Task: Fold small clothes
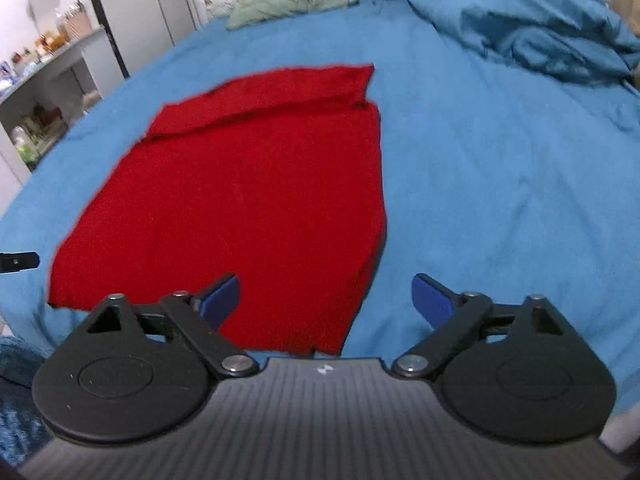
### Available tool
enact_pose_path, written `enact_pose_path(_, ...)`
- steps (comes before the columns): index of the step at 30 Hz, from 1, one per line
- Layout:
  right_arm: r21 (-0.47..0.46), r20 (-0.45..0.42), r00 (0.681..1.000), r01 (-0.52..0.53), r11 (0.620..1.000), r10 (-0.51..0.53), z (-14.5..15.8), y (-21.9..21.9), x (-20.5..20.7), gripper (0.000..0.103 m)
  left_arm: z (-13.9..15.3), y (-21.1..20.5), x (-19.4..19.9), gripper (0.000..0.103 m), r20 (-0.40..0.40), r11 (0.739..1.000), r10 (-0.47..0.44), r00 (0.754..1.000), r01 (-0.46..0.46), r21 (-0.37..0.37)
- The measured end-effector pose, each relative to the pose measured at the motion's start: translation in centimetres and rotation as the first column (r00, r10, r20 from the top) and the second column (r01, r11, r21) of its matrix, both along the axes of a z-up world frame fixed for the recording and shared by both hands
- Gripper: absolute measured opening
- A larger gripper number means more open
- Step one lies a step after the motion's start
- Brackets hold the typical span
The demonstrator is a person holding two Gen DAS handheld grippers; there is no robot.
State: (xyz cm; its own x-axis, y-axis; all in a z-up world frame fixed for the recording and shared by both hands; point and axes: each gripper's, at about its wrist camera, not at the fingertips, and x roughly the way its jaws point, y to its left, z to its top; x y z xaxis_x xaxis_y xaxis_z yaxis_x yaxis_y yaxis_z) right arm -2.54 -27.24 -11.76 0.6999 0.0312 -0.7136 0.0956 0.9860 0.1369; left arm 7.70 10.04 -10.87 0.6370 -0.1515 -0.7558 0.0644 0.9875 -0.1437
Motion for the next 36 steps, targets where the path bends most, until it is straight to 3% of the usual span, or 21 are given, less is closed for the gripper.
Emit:
enact_pose_path(3,0.007,-0.029,0.999,0.021,1.000,-0.021,-2.4,0.9,0.8,0.087,-1.5,-0.1,0.1,0.083,-0.022,1.000,0.004,1.000,-0.004,0.007)
enact_pose_path(6,-0.006,-0.055,0.998,0.029,1.000,-0.030,-4.4,1.5,1.8,0.079,-2.6,-0.2,-0.1,0.076,-0.028,1.000,0.003,1.000,-0.002,0.022)
enact_pose_path(9,-0.033,-0.084,0.995,0.043,0.999,-0.046,-5.5,1.4,1.9,0.069,-3.4,-0.3,-0.1,0.075,-0.033,0.999,-0.003,0.999,0.004,0.038)
enact_pose_path(13,-0.010,-0.085,0.994,0.073,0.997,-0.074,-5.5,0.2,1.5,0.065,-4.0,-0.3,-0.2,0.067,-0.035,0.999,-0.014,0.999,0.016,0.048)
enact_pose_path(15,0.004,-0.084,0.992,0.090,0.996,-0.089,-5.5,-0.5,1.3,0.054,-4.2,-0.5,-0.1,0.065,-0.035,0.998,-0.019,0.999,0.021,0.055)
enact_pose_path(18,0.047,-0.082,0.991,0.110,0.993,-0.106,-5.6,-1.2,0.9,0.051,-4.4,-0.6,-0.2,0.063,-0.032,0.998,-0.031,0.999,0.033,0.056)
enact_pose_path(21,0.056,-0.077,0.992,0.102,0.993,-0.097,-5.6,-1.2,0.8,0.040,-4.5,-0.9,-0.1,0.053,-0.034,0.997,-0.048,0.998,0.050,0.059)
enact_pose_path(32,0.085,-0.079,0.993,0.090,0.992,-0.084,-5.8,-1.3,0.9,0.031,-4.8,-0.5,0.2,0.043,-0.052,0.999,-0.027,0.998,0.028,0.037)
enact_pose_path(35,0.088,-0.079,0.994,0.079,0.993,-0.072,-5.8,-1.0,1.0,0.023,-4.9,-0.4,0.2,0.028,-0.059,0.999,-0.024,0.998,0.027,0.045)
enact_pose_path(36,0.083,-0.078,0.995,0.074,0.994,-0.068,-5.8,-0.9,1.0,0.022,-5.0,-0.4,0.3,0.017,-0.065,0.999,-0.025,0.998,0.027,0.044)
